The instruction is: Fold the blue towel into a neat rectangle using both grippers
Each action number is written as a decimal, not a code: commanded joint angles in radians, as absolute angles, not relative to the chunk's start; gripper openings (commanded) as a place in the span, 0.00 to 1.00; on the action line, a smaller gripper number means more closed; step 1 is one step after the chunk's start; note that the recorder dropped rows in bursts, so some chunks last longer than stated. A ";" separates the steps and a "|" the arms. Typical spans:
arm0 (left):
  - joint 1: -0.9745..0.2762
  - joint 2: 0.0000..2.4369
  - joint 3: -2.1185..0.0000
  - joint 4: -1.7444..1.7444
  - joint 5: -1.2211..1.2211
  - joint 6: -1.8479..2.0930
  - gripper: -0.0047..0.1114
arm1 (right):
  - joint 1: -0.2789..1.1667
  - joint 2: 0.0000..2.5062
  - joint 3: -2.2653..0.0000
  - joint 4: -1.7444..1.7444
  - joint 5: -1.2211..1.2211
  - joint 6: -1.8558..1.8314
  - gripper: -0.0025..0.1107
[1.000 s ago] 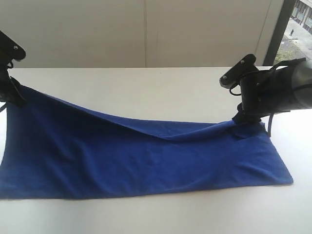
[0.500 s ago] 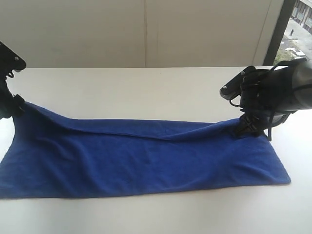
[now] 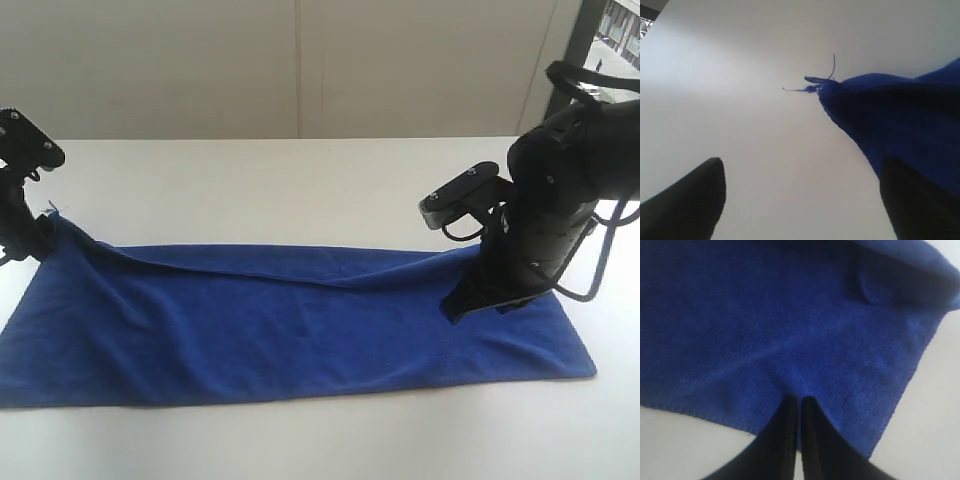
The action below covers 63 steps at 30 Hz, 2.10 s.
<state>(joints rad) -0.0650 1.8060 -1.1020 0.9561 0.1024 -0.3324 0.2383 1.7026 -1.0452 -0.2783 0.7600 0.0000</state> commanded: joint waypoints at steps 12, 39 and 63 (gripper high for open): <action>-0.070 1.623 -1.154 0.566 0.422 -0.409 0.46 | 0.216 1.702 -0.998 -0.356 0.822 0.052 0.02; -0.072 1.636 -0.792 -0.095 0.476 0.314 0.04 | 0.209 1.717 -0.859 -0.416 0.595 0.171 0.02; -0.072 1.636 -0.739 -0.032 0.547 0.310 0.04 | 0.209 1.864 -0.859 -0.478 0.865 0.273 0.02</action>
<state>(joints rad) -0.0707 1.6393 -0.7522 -0.0343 0.5057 0.3115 0.2198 1.8336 -0.8788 -0.5365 0.7503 0.2678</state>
